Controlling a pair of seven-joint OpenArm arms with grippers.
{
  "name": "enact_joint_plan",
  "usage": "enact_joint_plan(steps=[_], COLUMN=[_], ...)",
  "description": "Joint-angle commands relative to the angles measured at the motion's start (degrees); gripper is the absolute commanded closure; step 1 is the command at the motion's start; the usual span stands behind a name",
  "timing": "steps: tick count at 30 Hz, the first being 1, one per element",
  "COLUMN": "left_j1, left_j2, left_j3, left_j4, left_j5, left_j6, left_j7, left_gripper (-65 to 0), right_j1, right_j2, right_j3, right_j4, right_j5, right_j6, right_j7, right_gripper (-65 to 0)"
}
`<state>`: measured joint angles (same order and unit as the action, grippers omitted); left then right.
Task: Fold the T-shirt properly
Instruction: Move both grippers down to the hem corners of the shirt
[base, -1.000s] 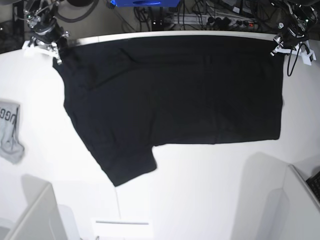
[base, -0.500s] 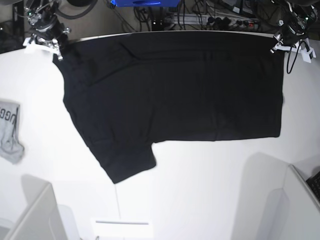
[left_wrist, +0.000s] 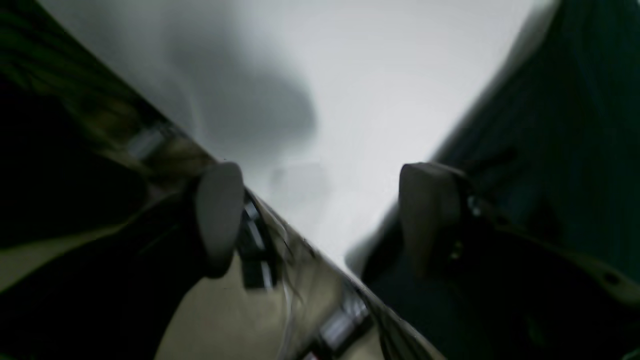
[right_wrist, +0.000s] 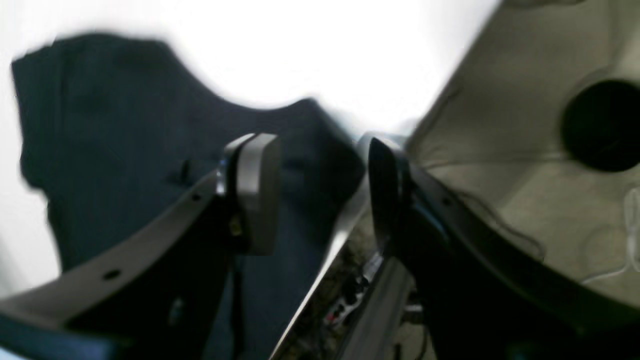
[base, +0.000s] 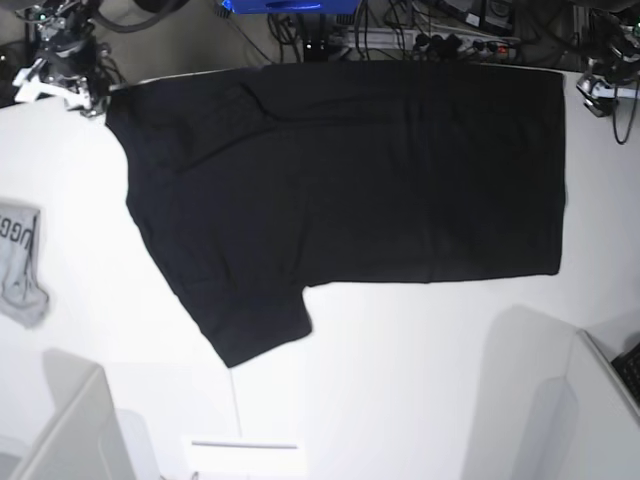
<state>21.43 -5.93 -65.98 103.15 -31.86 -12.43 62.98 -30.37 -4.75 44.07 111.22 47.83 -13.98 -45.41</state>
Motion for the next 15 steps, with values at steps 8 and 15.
enact_joint_plan(steps=[8, 15], left_j1=[-7.94, -12.95], left_j2=[-7.21, -11.16], left_j3=[0.00, 5.10], left_j4=[2.91, 2.74], left_j5=[-1.07, -0.71], left_j6=[-0.37, -0.37], left_j7=[-1.57, -5.53], left_gripper=[-47.1, -46.9], right_j1=[8.17, 17.23], right_j2=[11.04, 15.26], right_j3=[-8.69, -14.32], right_j4=[-0.41, -5.50], right_j5=[1.26, 1.26], right_j6=[4.97, 5.05], right_j7=[1.14, 1.06], right_gripper=[-26.9, -27.0])
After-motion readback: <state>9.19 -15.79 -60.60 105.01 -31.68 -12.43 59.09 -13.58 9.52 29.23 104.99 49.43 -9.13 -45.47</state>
